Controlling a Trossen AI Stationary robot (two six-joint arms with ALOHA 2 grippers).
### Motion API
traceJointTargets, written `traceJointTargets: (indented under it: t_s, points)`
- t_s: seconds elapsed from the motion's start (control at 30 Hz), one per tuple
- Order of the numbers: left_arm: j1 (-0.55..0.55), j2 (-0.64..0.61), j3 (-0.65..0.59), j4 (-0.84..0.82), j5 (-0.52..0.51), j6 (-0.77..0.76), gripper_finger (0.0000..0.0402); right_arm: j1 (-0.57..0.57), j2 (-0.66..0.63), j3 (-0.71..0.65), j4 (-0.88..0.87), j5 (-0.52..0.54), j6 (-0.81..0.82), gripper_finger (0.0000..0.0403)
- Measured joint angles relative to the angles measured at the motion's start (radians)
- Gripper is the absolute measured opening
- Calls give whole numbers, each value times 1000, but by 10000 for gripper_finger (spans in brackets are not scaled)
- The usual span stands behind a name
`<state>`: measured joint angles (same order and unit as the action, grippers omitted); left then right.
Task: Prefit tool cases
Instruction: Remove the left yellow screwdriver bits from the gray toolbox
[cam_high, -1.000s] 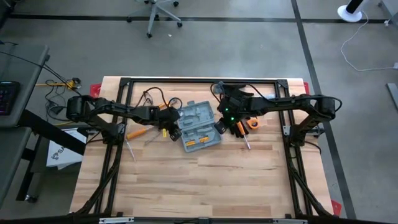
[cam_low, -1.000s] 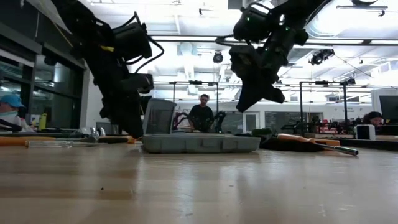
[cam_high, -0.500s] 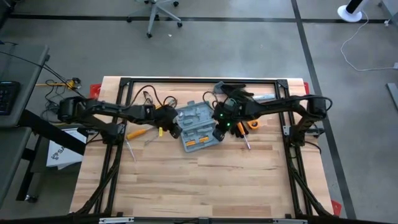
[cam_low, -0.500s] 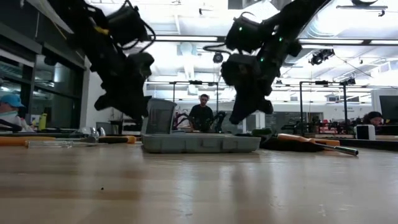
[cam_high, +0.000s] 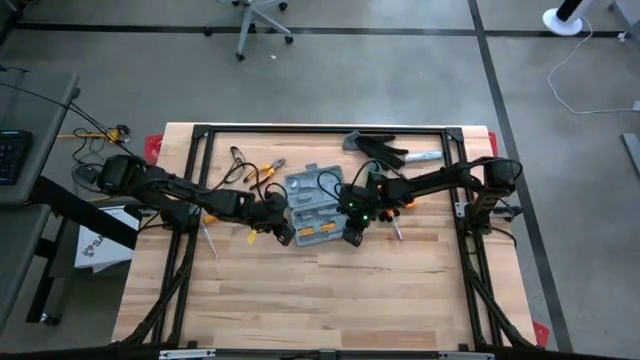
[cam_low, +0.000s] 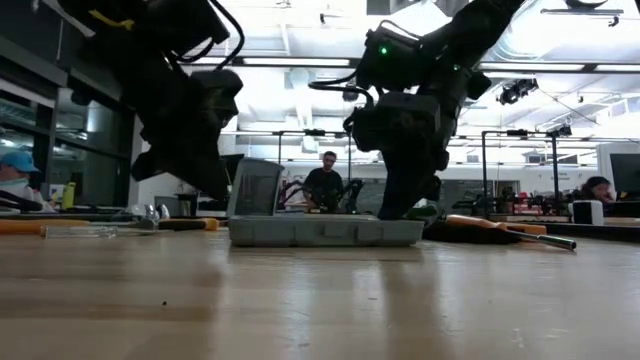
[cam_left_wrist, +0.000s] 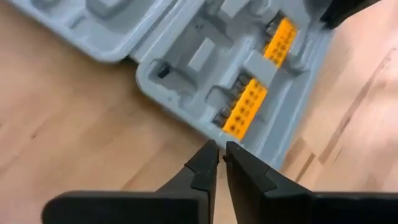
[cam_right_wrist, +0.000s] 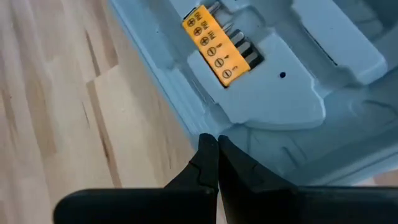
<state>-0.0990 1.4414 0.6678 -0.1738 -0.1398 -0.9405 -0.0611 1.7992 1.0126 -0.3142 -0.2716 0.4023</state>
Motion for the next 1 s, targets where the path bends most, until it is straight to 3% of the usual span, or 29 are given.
traceJointTargets:
  t_s: [0.13, 0.27, 0.37, 0.53, 0.8, 1.0]
  points:
    - [1, 61, 0, 12, 76, 21, 16, -1, 0, 0, -2, 8, 4, 0]
    - [-1, 126, -1, 134, 145, 57, 14, -1, 0, 0, 0, 10, 10, 0]
    - [-14, 149, 8, 228, 126, 76, 14, -1, 0, 0, 2, 10, 12, 0]
    - [-22, 144, 66, 145, 89, 130, 18, -1, 0, 0, 4, 10, 19, 0]
    - [-21, 150, 144, 67, 88, 280, 74, -13, 1, 0, 28, 10, 16, 0]
    - [-17, 194, 165, 69, 14, 352, 136, -33, 1, 0, 38, 10, 11, 0]
